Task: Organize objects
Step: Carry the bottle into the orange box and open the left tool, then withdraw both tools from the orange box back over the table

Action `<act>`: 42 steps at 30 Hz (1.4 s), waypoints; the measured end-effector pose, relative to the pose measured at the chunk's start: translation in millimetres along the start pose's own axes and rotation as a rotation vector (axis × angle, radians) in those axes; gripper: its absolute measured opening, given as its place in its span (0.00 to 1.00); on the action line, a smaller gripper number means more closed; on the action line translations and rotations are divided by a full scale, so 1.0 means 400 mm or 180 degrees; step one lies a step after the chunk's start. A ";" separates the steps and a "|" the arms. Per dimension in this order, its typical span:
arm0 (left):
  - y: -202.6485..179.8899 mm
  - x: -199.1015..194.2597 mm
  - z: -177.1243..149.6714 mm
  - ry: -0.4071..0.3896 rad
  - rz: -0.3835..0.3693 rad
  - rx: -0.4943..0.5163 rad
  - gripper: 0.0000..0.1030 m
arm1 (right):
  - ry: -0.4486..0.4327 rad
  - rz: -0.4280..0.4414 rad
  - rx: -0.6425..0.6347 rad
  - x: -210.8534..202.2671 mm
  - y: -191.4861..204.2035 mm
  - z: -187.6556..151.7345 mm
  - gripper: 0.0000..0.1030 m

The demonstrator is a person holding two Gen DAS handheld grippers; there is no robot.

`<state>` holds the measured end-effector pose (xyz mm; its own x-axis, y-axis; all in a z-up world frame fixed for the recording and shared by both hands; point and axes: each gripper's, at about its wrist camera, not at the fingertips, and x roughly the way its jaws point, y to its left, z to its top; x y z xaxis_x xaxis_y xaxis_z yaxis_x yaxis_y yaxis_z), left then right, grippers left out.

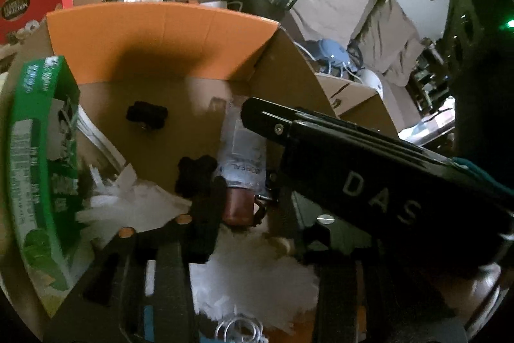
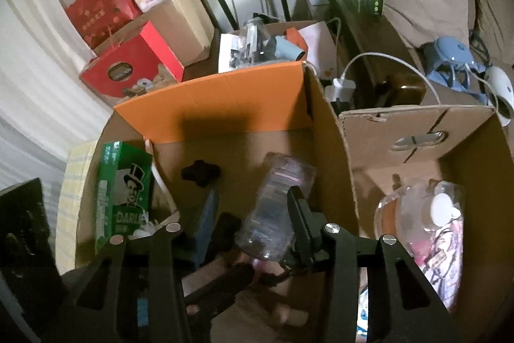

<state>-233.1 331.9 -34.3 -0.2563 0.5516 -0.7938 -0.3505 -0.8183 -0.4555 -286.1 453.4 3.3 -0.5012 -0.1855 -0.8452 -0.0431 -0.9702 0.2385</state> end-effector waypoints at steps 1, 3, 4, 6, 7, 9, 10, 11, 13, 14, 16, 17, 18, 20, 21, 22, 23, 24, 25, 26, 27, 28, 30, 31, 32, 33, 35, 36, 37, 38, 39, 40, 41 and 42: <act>-0.002 -0.009 -0.002 -0.0010 -0.0012 0.0024 0.34 | -0.0024 -0.0023 -0.0017 -0.007 0.003 -0.002 0.45; -0.005 -0.029 -0.007 -0.0034 -0.0004 0.0077 0.35 | -0.0075 -0.0032 -0.0042 -0.024 0.009 -0.005 0.45; -0.003 -0.046 -0.012 -0.0059 0.0001 0.0105 0.36 | -0.0096 -0.0029 -0.0050 -0.031 0.012 -0.007 0.45; -0.008 -0.072 -0.010 -0.0100 0.0022 0.0144 0.40 | -0.0142 -0.0032 -0.0076 -0.048 0.022 -0.011 0.48; -0.006 -0.088 -0.014 -0.0129 0.0040 0.0170 0.42 | -0.0168 -0.0048 -0.0093 -0.056 0.027 -0.013 0.49; -0.003 -0.117 -0.019 -0.0192 0.0090 0.0221 0.43 | -0.0217 -0.0077 -0.0125 -0.071 0.037 -0.018 0.51; -0.002 -0.130 -0.022 -0.0216 0.0113 0.0239 0.45 | -0.0246 -0.0081 -0.0140 -0.081 0.044 -0.022 0.51; 0.001 -0.141 -0.024 -0.0239 0.0136 0.0251 0.47 | -0.0262 -0.0076 -0.0150 -0.086 0.047 -0.024 0.51; 0.011 -0.170 -0.028 -0.0293 0.0183 0.0274 0.60 | -0.0294 -0.0077 -0.0176 -0.098 0.058 -0.032 0.53; 0.015 -0.182 -0.032 -0.0319 0.0204 0.0286 0.62 | -0.0311 -0.0081 -0.0190 -0.104 0.063 -0.038 0.55; 0.031 -0.214 -0.041 -0.0375 0.0263 0.0308 0.65 | -0.0347 -0.0090 -0.0210 -0.115 0.073 -0.048 0.57; 0.035 -0.222 -0.042 -0.0388 0.0280 0.0311 0.66 | -0.0361 -0.0095 -0.0215 -0.120 0.078 -0.055 0.58; 0.043 -0.234 -0.047 -0.0408 0.0300 0.0315 0.67 | -0.0373 -0.0094 -0.0222 -0.124 0.082 -0.059 0.59; 0.057 -0.256 -0.056 -0.0451 0.0343 0.0315 0.72 | -0.0396 -0.0113 -0.0241 -0.133 0.093 -0.071 0.61; 0.066 -0.269 -0.061 -0.0481 0.0364 0.0309 0.74 | -0.0410 -0.0132 -0.0259 -0.137 0.099 -0.077 0.62; 0.074 -0.280 -0.066 -0.0497 0.0380 0.0303 0.75 | -0.0430 -0.0147 -0.0268 -0.143 0.104 -0.083 0.63; 0.080 -0.287 -0.070 -0.0508 0.0391 0.0298 0.76 | -0.0448 -0.0155 -0.0268 -0.147 0.108 -0.088 0.65; 0.089 -0.301 -0.074 -0.0532 0.0425 0.0297 0.77 | -0.0470 -0.0158 -0.0268 -0.152 0.112 -0.093 0.67; 0.093 -0.309 -0.077 -0.0547 0.0439 0.0297 0.77 | -0.0494 -0.0164 -0.0274 -0.158 0.119 -0.101 0.68; 0.100 -0.320 -0.080 -0.0565 0.0462 0.0294 0.77 | -0.0508 -0.0172 -0.0284 -0.162 0.125 -0.104 0.70; 0.103 -0.322 -0.084 -0.0574 0.0473 0.0292 0.78 | -0.0526 -0.0188 -0.0301 -0.166 0.131 -0.110 0.74; 0.110 -0.331 -0.087 -0.0588 0.0490 0.0284 0.78 | -0.0549 -0.0210 -0.0325 -0.170 0.140 -0.116 0.76; 0.122 -0.344 -0.092 -0.0610 0.0525 0.0277 0.79 | -0.0600 -0.0247 -0.0384 -0.176 0.156 -0.128 0.80; 0.128 -0.354 -0.095 -0.0636 0.0563 0.0279 0.79 | -0.0622 -0.0275 -0.0410 -0.178 0.163 -0.133 0.81; 0.132 -0.361 -0.098 -0.0655 0.0590 0.0282 0.80 | -0.0630 -0.0299 -0.0427 -0.179 0.170 -0.139 0.82; 0.136 -0.368 -0.099 -0.0671 0.0613 0.0281 0.83 | -0.0635 -0.0309 -0.0438 -0.180 0.175 -0.144 0.84; 0.144 -0.381 -0.106 -0.0705 0.0636 0.0281 0.90 | -0.0637 -0.0301 -0.0448 -0.180 0.186 -0.156 0.86; 0.150 -0.389 -0.111 -0.0730 0.0643 0.0277 0.92 | -0.0640 -0.0294 -0.0450 -0.181 0.191 -0.161 0.88; 0.154 -0.398 -0.115 -0.0750 0.0670 0.0283 0.92 | -0.0646 -0.0290 -0.0453 -0.183 0.196 -0.166 0.89; 0.157 -0.402 -0.119 -0.0760 0.0683 0.0285 0.92 | -0.0656 -0.0295 -0.0461 -0.185 0.201 -0.171 0.91; 0.163 -0.411 -0.123 -0.0782 0.0699 0.0282 0.93 | -0.0672 -0.0302 -0.0472 -0.188 0.208 -0.177 0.94; 0.169 -0.416 -0.126 -0.0793 0.0706 0.0277 0.97 | -0.0683 -0.0303 -0.0476 -0.191 0.212 -0.180 0.95; 0.175 -0.422 -0.129 -0.0801 0.0715 0.0272 0.98 | -0.0696 -0.0300 -0.0485 -0.194 0.219 -0.186 0.97; 0.181 -0.428 -0.133 -0.0815 0.0727 0.0269 0.99 | -0.0711 -0.0299 -0.0492 -0.198 0.225 -0.192 0.99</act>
<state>-166.6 169.4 47.2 -0.5505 0.3872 -0.7396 -0.3286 -0.9149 -0.2344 -184.0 368.9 55.2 -0.6801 -0.0712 -0.7297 0.0252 -0.9970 0.0738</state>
